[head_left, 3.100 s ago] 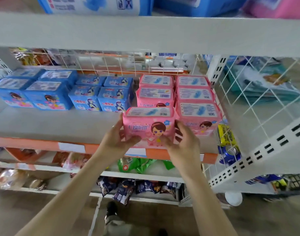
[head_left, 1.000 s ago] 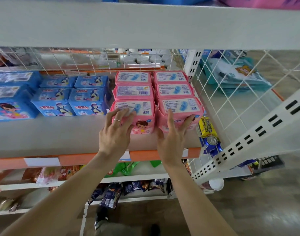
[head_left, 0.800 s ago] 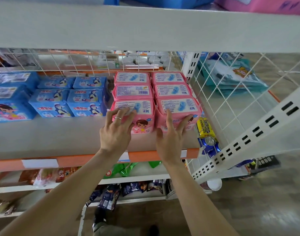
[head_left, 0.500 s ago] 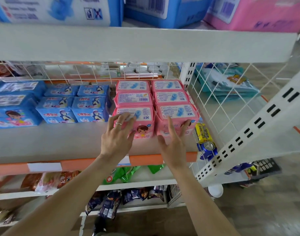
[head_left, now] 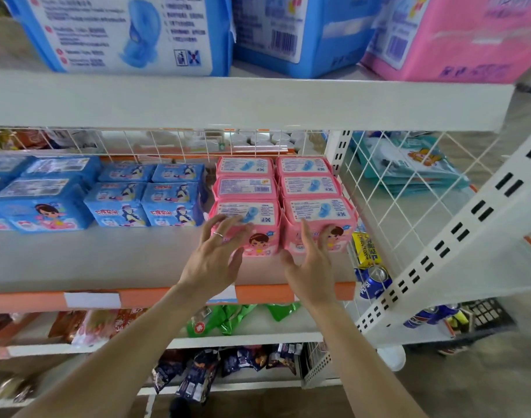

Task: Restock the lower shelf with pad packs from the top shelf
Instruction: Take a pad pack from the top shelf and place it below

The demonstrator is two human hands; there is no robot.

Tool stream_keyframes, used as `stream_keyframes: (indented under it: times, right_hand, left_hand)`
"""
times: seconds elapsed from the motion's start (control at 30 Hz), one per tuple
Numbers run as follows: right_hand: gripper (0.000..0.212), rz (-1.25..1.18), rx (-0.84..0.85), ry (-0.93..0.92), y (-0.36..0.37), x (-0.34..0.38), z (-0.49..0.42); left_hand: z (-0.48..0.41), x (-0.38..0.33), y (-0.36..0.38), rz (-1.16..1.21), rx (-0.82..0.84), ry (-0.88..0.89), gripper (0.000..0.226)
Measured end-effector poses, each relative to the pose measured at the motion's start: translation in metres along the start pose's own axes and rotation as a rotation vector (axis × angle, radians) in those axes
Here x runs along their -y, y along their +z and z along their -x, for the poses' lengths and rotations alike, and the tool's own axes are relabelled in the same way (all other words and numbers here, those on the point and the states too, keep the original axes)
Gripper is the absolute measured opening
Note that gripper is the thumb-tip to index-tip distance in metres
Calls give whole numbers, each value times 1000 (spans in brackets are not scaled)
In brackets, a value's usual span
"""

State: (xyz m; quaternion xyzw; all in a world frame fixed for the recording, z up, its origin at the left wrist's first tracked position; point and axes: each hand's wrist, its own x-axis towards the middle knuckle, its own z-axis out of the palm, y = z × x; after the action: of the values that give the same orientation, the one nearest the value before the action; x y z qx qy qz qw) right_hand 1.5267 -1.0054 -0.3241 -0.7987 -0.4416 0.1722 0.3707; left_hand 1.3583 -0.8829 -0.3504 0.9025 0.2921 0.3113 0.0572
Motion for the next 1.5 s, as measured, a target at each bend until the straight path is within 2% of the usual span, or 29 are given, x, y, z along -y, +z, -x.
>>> stream_keyframes:
  times: [0.17,0.37,0.53,0.7,0.87,1.23,1.5]
  right_hand:
    - [74,-23,72,54,-11,15,4]
    - [79,5,118,75,-30,21,19]
    - [75,16,77,-62,-41,22,25]
    - [75,88,-33,-272,-50,27,27]
    - [78,122,-44,-383,-57,38,25]
    - [72,92,-3,-536,-64,67,39]
    - [64,39,-14,-614,-40,146,63]
  left_hand:
    - [-2,1,-13,8,66,27,54]
    - [-2,-21,-30,-210,86,18,55]
    - [1,-39,-40,-232,79,4,62]
    - [7,-57,-55,-232,-20,6,61]
    - [14,-78,-80,-283,-17,-125,64]
    - [27,-66,-127,-232,-74,-209,60]
    - [58,-33,-184,-174,-170,-175,61]
